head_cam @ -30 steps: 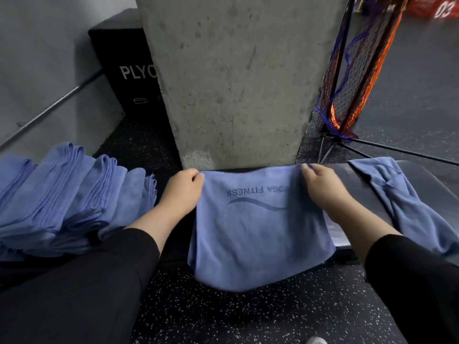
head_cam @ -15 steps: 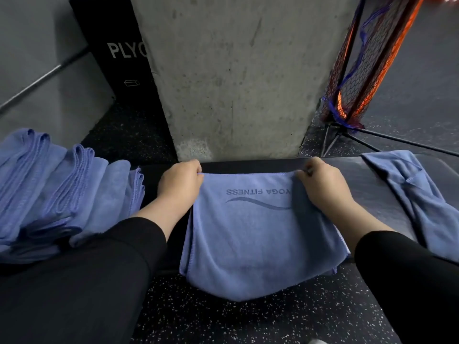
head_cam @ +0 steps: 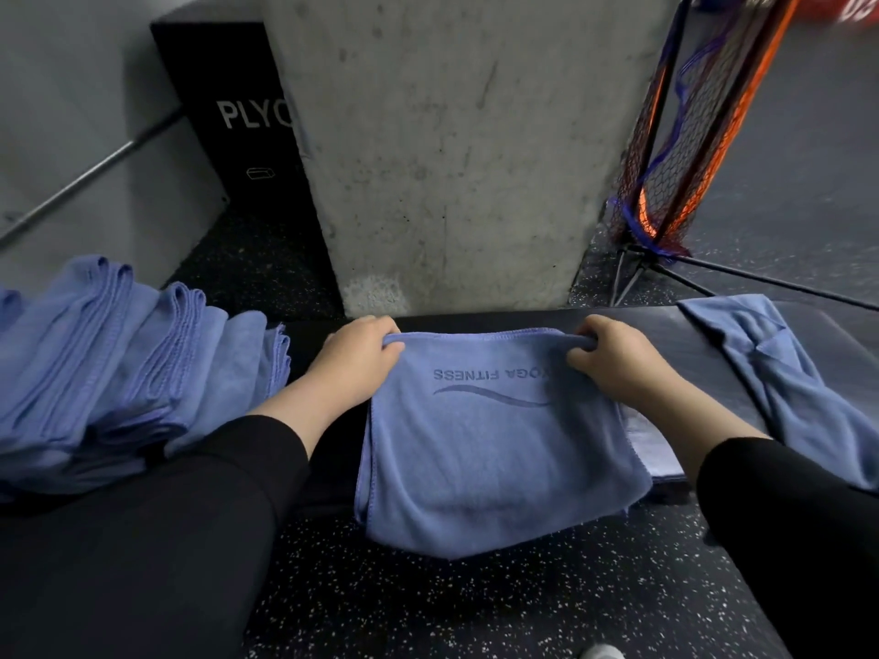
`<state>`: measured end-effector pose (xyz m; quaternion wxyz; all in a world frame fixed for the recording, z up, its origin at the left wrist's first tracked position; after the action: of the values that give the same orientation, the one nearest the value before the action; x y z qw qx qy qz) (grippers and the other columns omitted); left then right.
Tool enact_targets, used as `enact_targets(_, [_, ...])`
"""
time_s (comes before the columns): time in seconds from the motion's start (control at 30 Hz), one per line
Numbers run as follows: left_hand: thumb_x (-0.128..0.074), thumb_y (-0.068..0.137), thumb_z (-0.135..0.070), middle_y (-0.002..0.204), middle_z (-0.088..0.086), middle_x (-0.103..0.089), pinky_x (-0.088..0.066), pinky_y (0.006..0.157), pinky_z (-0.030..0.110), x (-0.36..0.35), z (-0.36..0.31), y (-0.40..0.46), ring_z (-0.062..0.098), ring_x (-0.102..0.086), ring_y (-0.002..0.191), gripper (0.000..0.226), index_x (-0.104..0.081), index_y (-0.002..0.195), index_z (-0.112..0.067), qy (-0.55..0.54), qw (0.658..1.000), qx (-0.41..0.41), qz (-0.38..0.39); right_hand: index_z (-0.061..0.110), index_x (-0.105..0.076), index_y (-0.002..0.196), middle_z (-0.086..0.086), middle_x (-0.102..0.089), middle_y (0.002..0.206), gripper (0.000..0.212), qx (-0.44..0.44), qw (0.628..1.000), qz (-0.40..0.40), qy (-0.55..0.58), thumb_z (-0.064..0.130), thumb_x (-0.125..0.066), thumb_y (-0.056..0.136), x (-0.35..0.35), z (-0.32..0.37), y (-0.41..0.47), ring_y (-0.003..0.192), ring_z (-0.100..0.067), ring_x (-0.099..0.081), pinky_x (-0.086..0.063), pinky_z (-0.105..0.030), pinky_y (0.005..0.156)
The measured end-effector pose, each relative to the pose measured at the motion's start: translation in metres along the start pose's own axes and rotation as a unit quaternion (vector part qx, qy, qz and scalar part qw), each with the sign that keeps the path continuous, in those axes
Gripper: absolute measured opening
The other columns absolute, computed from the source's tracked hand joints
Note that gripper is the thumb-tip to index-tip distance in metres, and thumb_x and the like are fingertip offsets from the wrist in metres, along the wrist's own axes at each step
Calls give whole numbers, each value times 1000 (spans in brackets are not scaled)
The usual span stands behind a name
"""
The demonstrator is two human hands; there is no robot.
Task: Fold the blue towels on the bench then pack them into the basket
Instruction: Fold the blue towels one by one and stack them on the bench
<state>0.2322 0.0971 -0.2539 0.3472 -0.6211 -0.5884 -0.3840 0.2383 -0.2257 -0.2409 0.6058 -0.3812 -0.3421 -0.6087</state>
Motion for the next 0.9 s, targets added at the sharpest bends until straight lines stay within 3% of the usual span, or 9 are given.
enact_targets(0.13, [-59, 99, -24, 80, 13, -65, -39, 63, 33, 37, -14, -24, 19, -52, 70, 22, -61, 80, -12, -150, 987, 23, -46, 6, -54, 83, -2, -56, 70, 20, -2, 979, -37, 201, 18, -69, 88, 35, 11, -30, 65, -13, -46, -34, -33, 57])
enact_targets(0.27, [-63, 99, -31, 74, 10, -61, -39, 66, 32, 69, -26, -60, 13, -50, 70, 23, -66, 82, -15, -250, 963, 41, -97, -1, -55, 87, -3, -56, 71, 30, 30, 948, -43, 314, 23, -73, 91, 68, 29, -71, 57, -4, -45, -34, -20, 51])
enact_targets(0.37, [-64, 97, -32, 75, 2, -62, -42, 71, 33, 93, -33, -88, 11, -52, 72, 22, -68, 81, -18, -321, 937, 42, -130, 12, -57, 81, -1, -56, 71, 21, 46, 927, -48, 368, 22, -74, 91, 91, 37, -100, 65, -10, -49, -39, -32, 62])
enact_targets(0.47, [-67, 86, -45, 78, 6, -61, -41, 74, 38, 125, -46, -113, 18, -52, 76, 32, -65, 80, -14, -423, 893, 17, -150, 25, -59, 74, -4, -58, 75, 22, 81, 912, -76, 394, 22, -74, 91, 118, 51, -128, 74, -16, -52, -41, -40, 68])
enact_targets(0.53, [-67, 82, -51, 82, 10, -60, -43, 76, 42, 145, -55, -128, 21, -53, 80, 38, -65, 82, -13, -434, 888, -3, -151, 21, -58, 74, -3, -57, 73, 23, 99, 911, -93, 390, 24, -75, 90, 137, 63, -146, 71, -15, -51, -41, -38, 67])
enact_targets(0.6, [-68, 88, -44, 83, 9, -67, -48, 78, 47, 162, -62, -144, 21, -58, 82, 25, -70, 83, -19, -403, 902, -21, -151, 11, -56, 78, -2, -57, 71, 26, 115, 916, -125, 364, 25, -76, 89, 155, 74, -162, 67, -13, -49, -39, -35, 64])
enact_targets(0.73, [-67, 95, -31, 86, 10, -69, -49, 82, 45, 194, -76, -171, 24, -60, 84, 16, -72, 83, -22, -444, 878, -40, -175, 10, -56, 78, 0, -57, 68, 25, 143, 911, -175, 344, 21, -75, 90, 190, 94, -191, 55, -2, -46, -40, -21, 52])
enact_targets(0.8, [-64, 100, -23, 81, 5, -69, -50, 76, 41, 205, -83, -179, 22, -61, 79, 19, -69, 83, -19, -445, 876, -49, -181, 10, -55, 78, 0, -54, 66, 26, 156, 914, -178, 329, 22, -74, 90, 202, 103, -200, 50, 0, -42, -39, -20, 47])
enact_targets(0.9, [-62, 101, -18, 67, -6, -66, -47, 59, 32, 217, -91, -188, 11, -59, 61, 20, -63, 81, -16, -435, 877, -50, -196, 1, -55, 83, -5, -56, 72, 32, 162, 911, -167, 341, 25, -76, 89, 214, 107, -208, 61, -10, -48, -43, -31, 59])
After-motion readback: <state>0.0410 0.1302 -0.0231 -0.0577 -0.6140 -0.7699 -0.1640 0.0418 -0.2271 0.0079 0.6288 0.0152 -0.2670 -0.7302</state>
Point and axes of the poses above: each hand's wrist, its own y-axis towards the middle knuckle, its own x-axis out of the back of the hand, z = x × y, the point moved 2 cm from there along y, towards the middle knuckle
